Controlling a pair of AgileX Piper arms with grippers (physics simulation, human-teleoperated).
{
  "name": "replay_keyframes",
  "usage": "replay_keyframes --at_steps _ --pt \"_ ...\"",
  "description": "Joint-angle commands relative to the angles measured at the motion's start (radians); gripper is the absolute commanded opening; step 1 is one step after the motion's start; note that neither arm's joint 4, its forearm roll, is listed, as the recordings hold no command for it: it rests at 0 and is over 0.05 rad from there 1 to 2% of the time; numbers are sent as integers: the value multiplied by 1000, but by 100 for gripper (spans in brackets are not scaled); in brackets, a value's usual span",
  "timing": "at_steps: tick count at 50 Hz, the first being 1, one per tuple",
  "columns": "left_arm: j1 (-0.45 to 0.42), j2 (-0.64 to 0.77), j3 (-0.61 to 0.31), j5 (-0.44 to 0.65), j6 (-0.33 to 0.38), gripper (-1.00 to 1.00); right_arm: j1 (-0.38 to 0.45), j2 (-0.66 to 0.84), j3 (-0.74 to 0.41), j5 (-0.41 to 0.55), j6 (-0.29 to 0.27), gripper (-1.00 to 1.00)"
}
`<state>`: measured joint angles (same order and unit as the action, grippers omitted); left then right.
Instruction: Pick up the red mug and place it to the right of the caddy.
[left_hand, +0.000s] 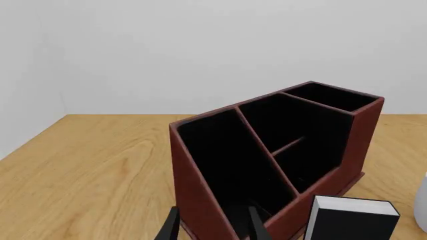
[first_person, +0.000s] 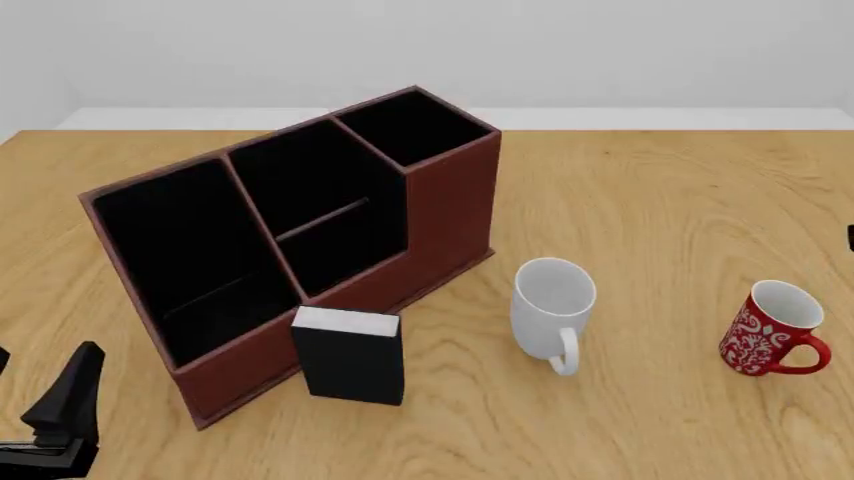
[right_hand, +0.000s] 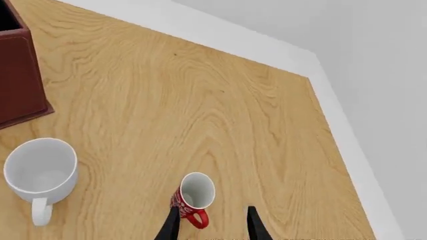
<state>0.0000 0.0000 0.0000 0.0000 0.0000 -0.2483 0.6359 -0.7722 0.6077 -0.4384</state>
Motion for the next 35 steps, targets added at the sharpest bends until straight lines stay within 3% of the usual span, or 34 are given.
replay_keyframes --at_steps 1,21,35 --pt "0 0 0 0 0 100 -4 38 4 22 -44 100" --pt "0 0 0 0 0 100 -28 139 63 -42 -132 100" --pt "0 0 0 0 0 100 -44 213 93 -100 -153 100"
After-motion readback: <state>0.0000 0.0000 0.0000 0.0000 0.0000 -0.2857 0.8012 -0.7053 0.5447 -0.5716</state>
